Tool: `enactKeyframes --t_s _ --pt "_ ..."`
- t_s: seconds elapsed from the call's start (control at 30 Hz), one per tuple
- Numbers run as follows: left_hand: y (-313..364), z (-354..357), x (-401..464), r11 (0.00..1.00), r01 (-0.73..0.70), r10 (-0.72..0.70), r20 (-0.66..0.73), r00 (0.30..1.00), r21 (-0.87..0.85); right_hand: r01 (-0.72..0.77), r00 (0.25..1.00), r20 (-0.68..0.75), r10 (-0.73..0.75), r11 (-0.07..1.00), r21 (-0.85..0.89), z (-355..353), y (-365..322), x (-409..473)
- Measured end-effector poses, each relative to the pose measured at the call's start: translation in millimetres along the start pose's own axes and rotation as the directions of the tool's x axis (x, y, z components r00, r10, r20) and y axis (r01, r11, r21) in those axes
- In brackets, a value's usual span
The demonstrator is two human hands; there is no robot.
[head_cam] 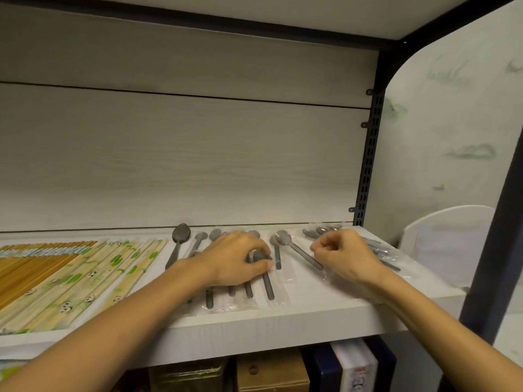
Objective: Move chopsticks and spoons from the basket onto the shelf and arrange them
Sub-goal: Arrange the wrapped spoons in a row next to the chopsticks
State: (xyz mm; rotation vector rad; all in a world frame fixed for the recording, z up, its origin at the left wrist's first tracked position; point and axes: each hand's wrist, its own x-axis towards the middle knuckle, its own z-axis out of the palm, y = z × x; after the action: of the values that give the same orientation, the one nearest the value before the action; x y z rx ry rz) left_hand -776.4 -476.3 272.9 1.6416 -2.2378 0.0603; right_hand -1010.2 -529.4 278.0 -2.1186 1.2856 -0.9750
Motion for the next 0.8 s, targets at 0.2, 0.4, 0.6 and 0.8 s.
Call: enactKeyframes --t_s 0.2,0.4,0.6,0.8 --pt "14 13 28 1.0 -0.03 0.029 0.127 0.992 0.003 -0.038 0.996 0.076 0.048 0.99 -0.139 -11 12 -11" --pt "9 15 41 0.992 0.03 -0.053 0.193 0.98 0.119 0.09 0.988 0.146 -0.055 0.965 -0.246 -8 10 -10" --pt "-2 20 50 0.988 0.072 -0.101 0.218 0.971 0.134 0.106 0.975 0.217 -0.054 0.967 -0.233 -5 11 -2" --pt "-9 19 52 0.986 0.151 -0.163 0.261 0.952 0.067 0.041 0.997 0.069 -0.036 0.997 -0.067 -1 14 -8"
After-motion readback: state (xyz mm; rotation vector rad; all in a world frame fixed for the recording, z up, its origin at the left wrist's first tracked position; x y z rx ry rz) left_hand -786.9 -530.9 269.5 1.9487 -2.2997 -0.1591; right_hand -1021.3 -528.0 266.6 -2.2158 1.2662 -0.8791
